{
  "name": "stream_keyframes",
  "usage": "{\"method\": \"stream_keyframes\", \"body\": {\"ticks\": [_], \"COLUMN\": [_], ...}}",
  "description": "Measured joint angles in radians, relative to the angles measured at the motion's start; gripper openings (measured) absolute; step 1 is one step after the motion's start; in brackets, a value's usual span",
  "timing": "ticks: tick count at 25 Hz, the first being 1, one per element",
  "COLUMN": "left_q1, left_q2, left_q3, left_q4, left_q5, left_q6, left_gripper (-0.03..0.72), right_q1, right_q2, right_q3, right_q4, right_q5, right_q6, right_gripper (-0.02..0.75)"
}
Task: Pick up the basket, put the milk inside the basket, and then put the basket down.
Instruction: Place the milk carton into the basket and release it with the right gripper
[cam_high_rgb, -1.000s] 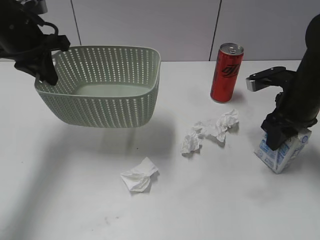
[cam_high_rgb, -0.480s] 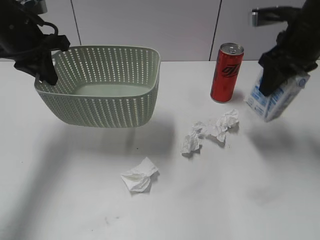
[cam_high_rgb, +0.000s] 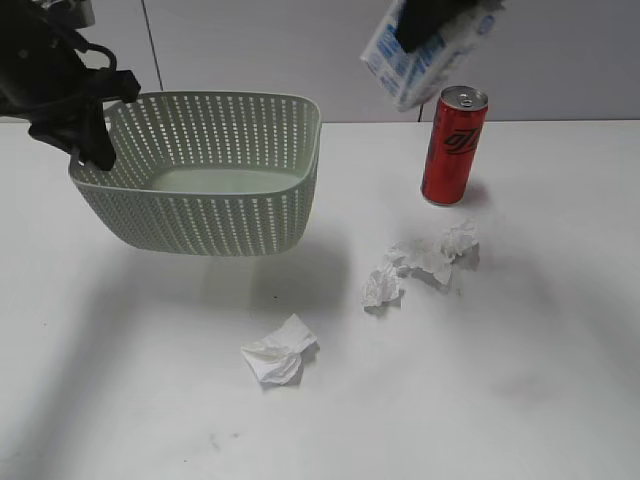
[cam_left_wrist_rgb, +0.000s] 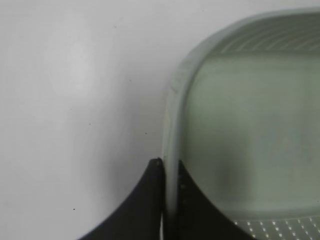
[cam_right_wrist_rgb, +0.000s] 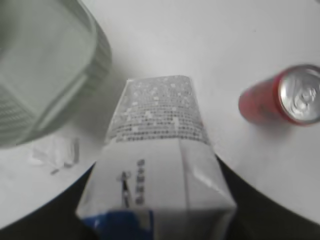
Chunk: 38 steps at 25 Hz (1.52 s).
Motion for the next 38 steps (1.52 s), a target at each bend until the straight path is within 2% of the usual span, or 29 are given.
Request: {"method": "stream_keyframes", "body": {"ticks": [7, 12, 16, 28, 31, 35, 38], "left_q1": [0.000, 0.000, 0.000, 0.000, 0.000, 0.000, 0.000], "left_q2": [0.000, 0.000, 0.000, 0.000, 0.000, 0.000, 0.000], "left_q3": [0.000, 0.000, 0.000, 0.000, 0.000, 0.000, 0.000], "left_q4": [0.001, 0.005, 0.008, 0.030, 0.032, 0.041, 0.038], "left_q5": [0.000, 0.000, 0.002, -0.002, 0.000, 0.003, 0.003], "left_q6": [0.000, 0.000, 0.000, -0.001, -0.002, -0.002, -0.001], "left_gripper": [-0.015, -0.015, -0.015, -0.015, -0.015, -0.015, -0.015], "right_q1": [0.158, 0.248, 0.279, 0.290, 0.290, 0.290, 0.290], "right_q2": [0.123, 0.219, 0.298, 0.431, 0.436, 0.436, 0.436], "right_q3": [-0.236, -0.270, -0.270, -0.270, -0.273, -0.273, -0.273], "right_q4": [0.011, 0.022, 0.022, 0.021, 0.038, 0.073, 0.086], "right_q5": [0.005, 0.007, -0.012, -0.121, -0.133, -0.150, -0.152], "right_q6": [0.043, 0.044, 0.044, 0.024, 0.024, 0.024, 0.024], "right_gripper": [0.316, 0.316, 0.316, 0.323, 0.375, 0.503, 0.571]}}
